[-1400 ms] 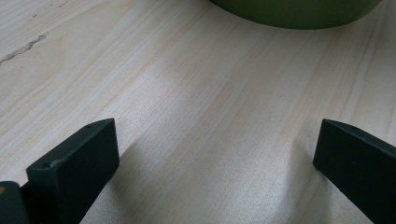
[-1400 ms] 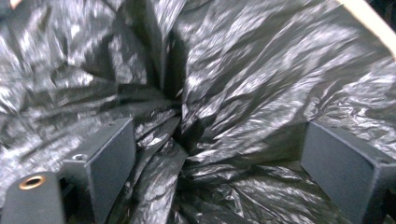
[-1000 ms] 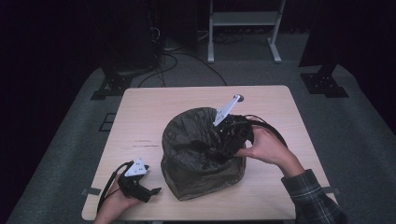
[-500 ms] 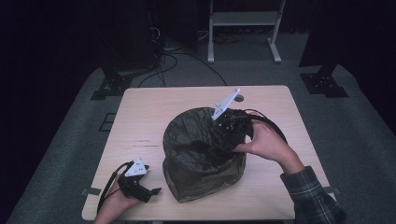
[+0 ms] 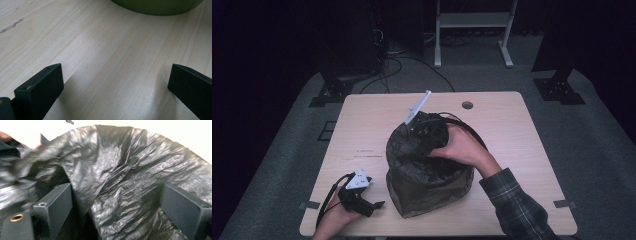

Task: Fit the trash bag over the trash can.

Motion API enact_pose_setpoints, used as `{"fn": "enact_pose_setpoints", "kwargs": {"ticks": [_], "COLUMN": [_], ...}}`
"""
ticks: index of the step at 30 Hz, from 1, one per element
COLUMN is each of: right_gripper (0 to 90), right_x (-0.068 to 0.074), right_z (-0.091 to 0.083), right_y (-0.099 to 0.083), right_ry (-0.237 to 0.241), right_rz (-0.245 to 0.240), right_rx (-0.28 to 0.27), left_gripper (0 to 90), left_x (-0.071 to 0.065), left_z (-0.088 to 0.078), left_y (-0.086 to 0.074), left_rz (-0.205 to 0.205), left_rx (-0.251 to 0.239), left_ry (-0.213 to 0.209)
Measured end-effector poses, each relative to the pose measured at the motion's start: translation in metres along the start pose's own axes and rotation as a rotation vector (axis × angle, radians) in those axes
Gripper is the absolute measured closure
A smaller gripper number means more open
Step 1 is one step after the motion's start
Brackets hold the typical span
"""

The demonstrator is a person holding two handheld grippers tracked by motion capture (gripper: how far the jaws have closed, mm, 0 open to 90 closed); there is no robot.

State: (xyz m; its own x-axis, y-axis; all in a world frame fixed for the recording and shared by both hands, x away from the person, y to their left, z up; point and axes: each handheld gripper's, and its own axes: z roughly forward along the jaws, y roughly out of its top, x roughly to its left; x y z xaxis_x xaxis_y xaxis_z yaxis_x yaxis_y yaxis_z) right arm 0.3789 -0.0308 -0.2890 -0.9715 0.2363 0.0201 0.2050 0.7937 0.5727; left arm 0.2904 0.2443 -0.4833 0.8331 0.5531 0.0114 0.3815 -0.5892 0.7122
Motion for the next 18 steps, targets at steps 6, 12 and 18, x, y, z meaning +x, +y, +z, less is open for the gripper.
{"fn": "enact_pose_setpoints", "kwargs": {"ticks": [6, 12, 18], "right_gripper": [9.1, 9.0, 9.0], "right_x": [-0.001, 0.002, 0.002], "right_z": [0.034, 0.052, 0.048], "right_y": [0.006, 0.007, 0.007], "right_ry": [-0.017, -0.021, -0.020], "right_rz": [-0.007, -0.009, -0.006], "right_rx": [0.091, 0.163, 0.145], "left_gripper": [0.0, 0.0, 0.0], "left_x": [0.000, 0.000, 0.000], "left_z": [0.000, 0.000, 0.000], "left_y": [0.000, 0.000, 0.000], "left_rz": [-0.001, -0.001, -0.001], "left_rx": [0.000, 0.000, 0.000], "left_ry": [0.000, 0.001, 0.000]}}
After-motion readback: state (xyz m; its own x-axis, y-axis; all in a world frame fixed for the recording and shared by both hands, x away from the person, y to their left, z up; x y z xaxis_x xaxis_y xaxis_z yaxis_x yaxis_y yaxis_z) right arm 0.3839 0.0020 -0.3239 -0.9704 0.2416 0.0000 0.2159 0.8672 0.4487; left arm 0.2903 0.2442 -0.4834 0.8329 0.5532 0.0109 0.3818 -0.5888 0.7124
